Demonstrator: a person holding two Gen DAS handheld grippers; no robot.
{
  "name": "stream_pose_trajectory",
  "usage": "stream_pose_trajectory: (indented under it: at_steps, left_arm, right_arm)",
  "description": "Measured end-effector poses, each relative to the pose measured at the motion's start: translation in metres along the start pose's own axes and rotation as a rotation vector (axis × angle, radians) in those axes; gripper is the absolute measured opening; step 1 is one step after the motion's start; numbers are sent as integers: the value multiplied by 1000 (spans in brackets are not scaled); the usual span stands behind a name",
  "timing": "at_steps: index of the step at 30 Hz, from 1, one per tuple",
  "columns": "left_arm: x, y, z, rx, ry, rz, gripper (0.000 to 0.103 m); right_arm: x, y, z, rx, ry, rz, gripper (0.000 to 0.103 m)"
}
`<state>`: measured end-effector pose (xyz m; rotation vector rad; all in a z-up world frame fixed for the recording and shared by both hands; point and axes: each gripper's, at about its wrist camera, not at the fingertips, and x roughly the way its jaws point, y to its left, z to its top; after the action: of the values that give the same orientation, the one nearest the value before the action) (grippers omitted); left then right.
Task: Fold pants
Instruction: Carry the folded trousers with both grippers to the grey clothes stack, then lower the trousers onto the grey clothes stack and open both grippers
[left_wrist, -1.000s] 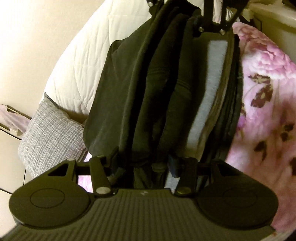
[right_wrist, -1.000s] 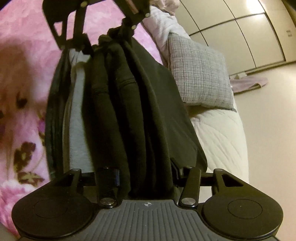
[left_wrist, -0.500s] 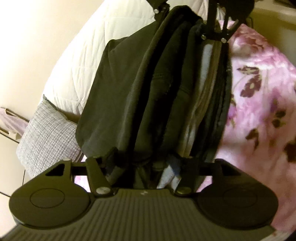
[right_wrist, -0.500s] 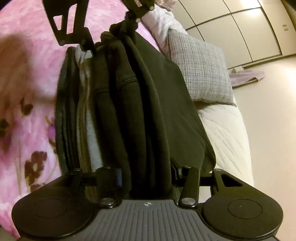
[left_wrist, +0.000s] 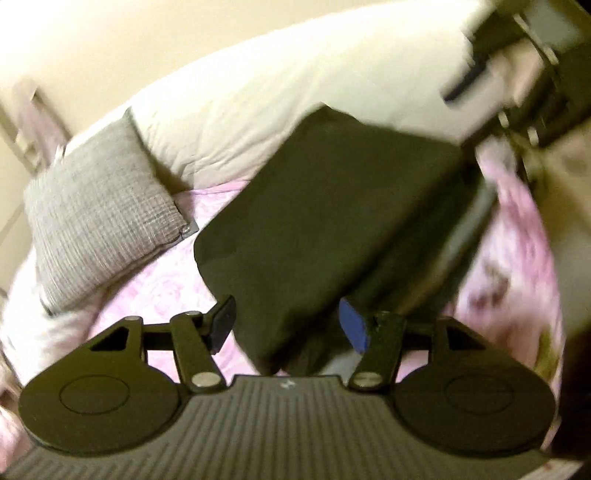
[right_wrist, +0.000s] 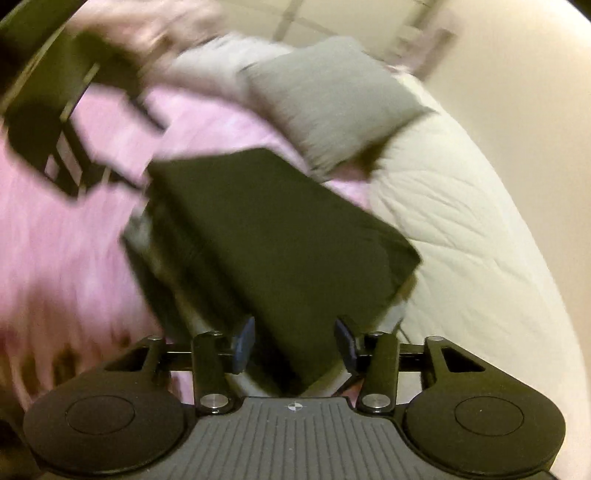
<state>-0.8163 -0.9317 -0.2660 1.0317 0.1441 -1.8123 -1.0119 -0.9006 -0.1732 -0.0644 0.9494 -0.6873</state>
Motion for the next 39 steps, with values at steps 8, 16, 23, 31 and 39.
stream_pose_trajectory:
  at_steps: [8,16,23,31,39]
  left_arm:
    - [59,-11,7,-116,148,-91,59]
    - [46,-13,45,-126,120,-62,56]
    - [83,-33,61,-144,174,-109,57]
    - [94,-26,57,-219,190,-103,59]
    - [58,-6,47,-294,169,-1,57]
  right_arm:
    - [50,-46,-9,302,104,199,35]
    - [36,-94,15,333,72,253,35]
    - [105,-169,69,389,30,215,35]
    - [197,-180,64,418,182,249,35]
    - [116,-165,62,449,85,251,35]
